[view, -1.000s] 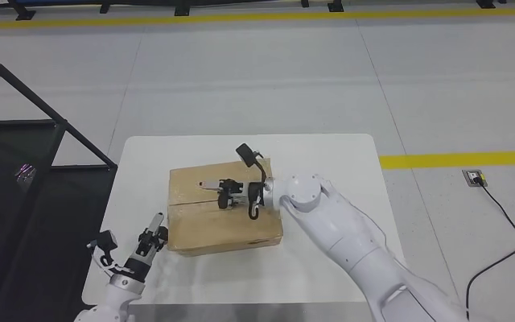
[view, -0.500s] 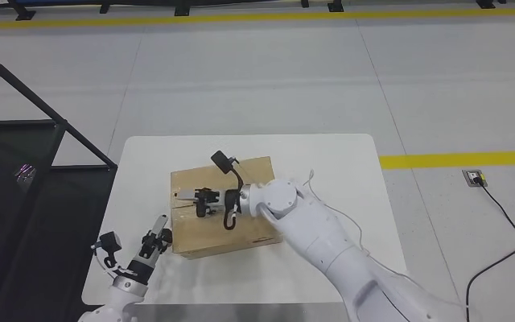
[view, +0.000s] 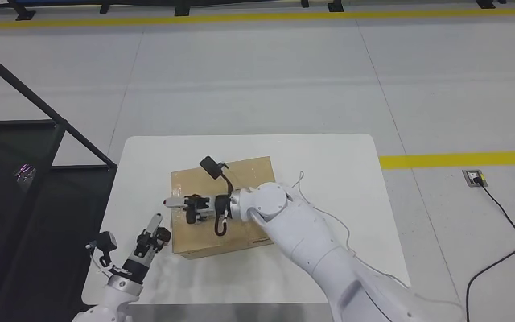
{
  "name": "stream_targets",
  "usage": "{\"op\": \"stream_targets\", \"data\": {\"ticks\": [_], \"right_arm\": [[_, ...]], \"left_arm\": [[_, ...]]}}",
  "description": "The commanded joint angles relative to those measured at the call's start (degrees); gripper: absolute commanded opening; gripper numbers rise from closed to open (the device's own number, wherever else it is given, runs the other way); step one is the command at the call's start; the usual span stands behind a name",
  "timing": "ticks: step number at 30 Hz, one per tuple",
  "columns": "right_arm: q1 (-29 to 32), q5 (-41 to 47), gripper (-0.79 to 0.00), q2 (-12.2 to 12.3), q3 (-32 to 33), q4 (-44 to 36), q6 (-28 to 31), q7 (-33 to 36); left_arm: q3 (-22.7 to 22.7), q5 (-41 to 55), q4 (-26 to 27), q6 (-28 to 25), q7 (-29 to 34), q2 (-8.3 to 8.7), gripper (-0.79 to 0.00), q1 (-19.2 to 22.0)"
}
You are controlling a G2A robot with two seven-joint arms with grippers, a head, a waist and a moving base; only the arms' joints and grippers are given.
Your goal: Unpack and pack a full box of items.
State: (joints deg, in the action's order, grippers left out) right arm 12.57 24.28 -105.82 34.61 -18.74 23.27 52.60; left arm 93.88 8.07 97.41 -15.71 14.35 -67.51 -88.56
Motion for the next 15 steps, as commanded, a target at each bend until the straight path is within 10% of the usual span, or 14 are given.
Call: {"op": "stream_targets", "data": {"ticks": [1, 15], "right_arm": [[-0.35, 0.06, 0.0, -0.12, 0.37, 1.08, 0.34, 0.63], [-1.48, -1.13, 0.0, 2.17, 3.69, 5.44, 0.47, 3.42]], "left_arm": [[0.5, 0.46, -0.09, 0.07, 0.26, 0.02, 0.0, 0.04], [0.94, 0.61, -0.18, 0.29, 1.23, -0.05, 0.0, 0.54]]}}
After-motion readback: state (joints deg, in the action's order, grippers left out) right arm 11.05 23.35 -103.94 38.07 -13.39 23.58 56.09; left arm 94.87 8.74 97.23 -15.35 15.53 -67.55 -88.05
